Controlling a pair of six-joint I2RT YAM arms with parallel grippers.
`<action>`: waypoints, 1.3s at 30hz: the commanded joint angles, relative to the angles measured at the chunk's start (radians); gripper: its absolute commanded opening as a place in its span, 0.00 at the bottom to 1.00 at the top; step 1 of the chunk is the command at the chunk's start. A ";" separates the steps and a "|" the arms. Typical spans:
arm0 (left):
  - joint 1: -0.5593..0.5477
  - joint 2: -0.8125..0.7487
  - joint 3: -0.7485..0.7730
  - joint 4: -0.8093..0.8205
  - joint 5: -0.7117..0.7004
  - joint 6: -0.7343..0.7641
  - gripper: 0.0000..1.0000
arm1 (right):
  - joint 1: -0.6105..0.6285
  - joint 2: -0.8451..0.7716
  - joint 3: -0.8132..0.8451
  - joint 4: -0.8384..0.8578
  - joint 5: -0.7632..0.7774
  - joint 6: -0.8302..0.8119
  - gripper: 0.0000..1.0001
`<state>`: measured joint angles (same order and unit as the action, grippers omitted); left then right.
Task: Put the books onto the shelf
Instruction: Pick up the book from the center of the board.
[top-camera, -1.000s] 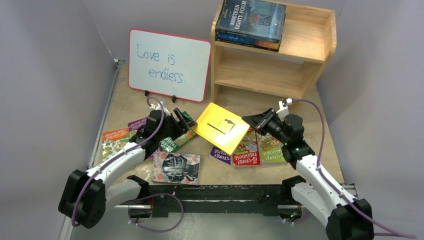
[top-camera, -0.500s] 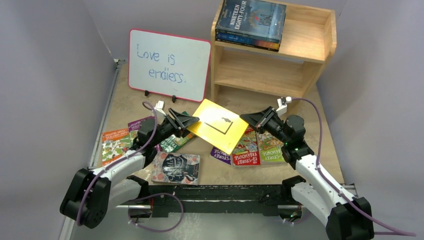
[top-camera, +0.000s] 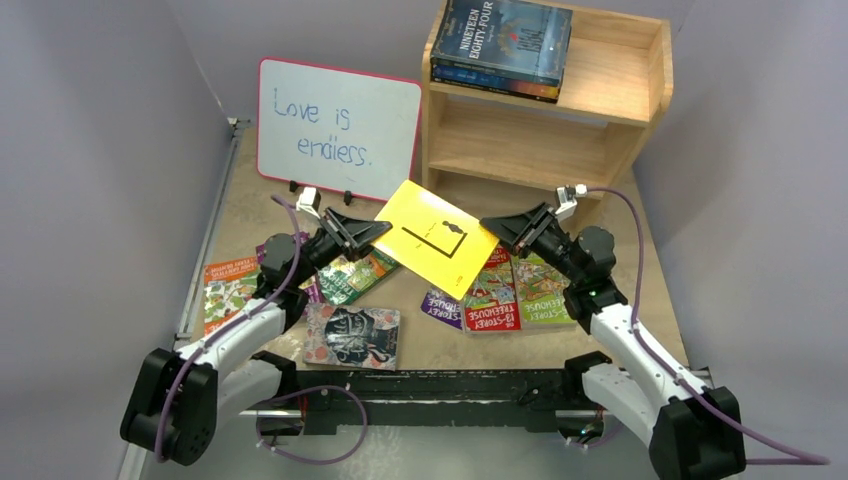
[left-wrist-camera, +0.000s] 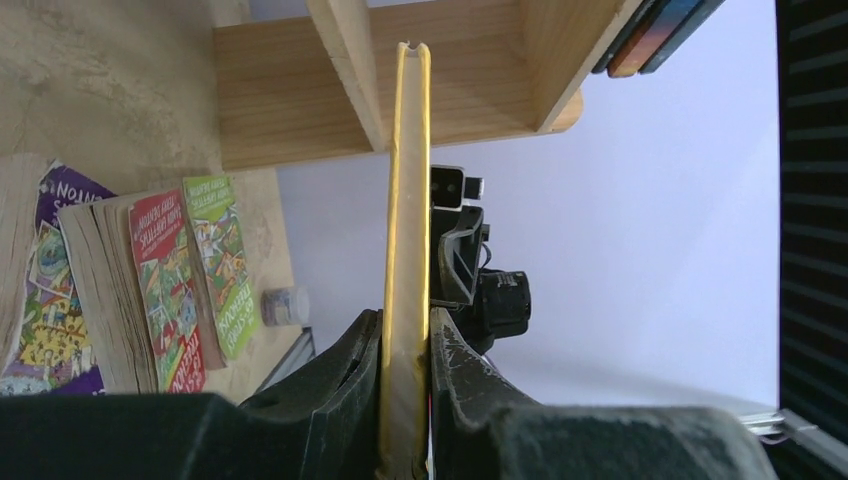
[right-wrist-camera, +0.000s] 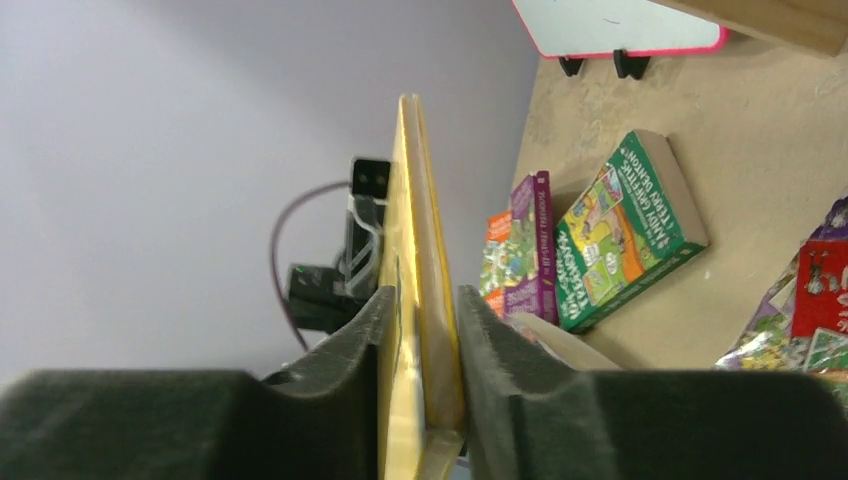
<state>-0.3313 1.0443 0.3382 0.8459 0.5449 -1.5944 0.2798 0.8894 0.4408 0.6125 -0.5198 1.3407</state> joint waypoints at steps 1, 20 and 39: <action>-0.008 -0.071 0.152 -0.029 0.004 -0.002 0.00 | 0.031 -0.001 0.091 0.137 -0.078 -0.083 0.47; -0.009 -0.097 0.415 -0.153 -0.309 0.030 0.00 | 0.138 0.056 0.221 0.228 -0.028 -0.063 0.64; -0.009 -0.201 0.481 -0.415 -0.276 0.230 0.44 | 0.144 0.111 0.549 0.000 -0.041 -0.196 0.00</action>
<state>-0.3363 0.9070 0.7162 0.5369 0.2665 -1.4956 0.4198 1.0245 0.8188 0.6407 -0.5694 1.2621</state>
